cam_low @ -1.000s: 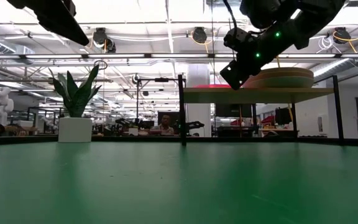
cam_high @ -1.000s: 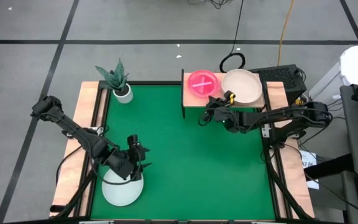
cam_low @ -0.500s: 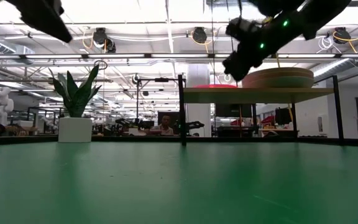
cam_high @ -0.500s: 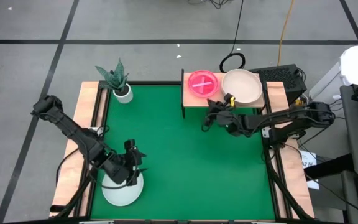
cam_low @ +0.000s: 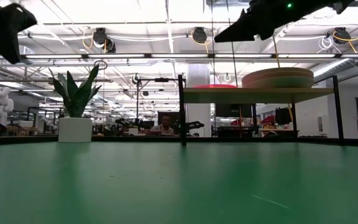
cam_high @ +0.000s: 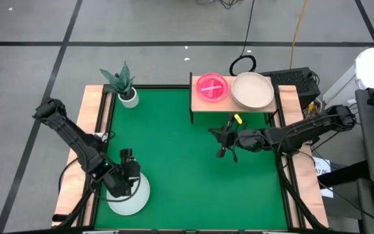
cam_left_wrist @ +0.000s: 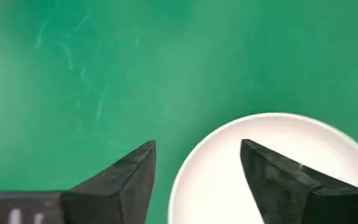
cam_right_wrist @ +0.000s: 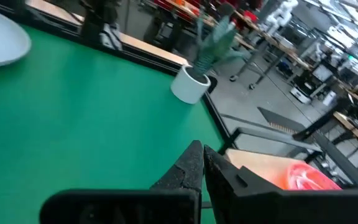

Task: Place and stack plates onto a shelf
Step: Stack the large gray plate on top of the large light brown plate on the shelf

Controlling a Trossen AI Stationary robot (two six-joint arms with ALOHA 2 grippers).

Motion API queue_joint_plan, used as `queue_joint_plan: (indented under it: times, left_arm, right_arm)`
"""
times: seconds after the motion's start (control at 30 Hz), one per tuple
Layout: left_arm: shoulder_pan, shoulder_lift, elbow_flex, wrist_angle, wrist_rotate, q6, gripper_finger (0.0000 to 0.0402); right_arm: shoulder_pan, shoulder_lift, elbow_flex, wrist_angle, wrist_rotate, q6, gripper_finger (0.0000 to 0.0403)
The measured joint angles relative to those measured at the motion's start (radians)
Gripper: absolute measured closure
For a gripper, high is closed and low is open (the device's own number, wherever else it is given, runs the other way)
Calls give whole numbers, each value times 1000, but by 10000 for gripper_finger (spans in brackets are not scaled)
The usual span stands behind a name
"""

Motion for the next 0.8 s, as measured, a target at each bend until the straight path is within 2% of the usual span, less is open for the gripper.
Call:
queue_joint_plan:
  times: [0.07,0.2,0.33,0.5,0.8]
  left_arm:
    - [7,0,-15,-3,11,0,183]
    - [21,0,-89,20,104,10,225]
    - [41,0,-180,24,174,-34,249]
    - [65,0,-253,28,195,-75,254]
    - [120,0,-372,164,303,-69,255]
  right_arm:
    - [19,0,0,-2,0,-4,403]
    - [57,0,0,-2,-1,-21,403]
    - [86,0,0,-4,-3,-52,403]
    - [91,0,0,-4,0,-52,403]
    - [92,0,0,-2,1,-32,403]
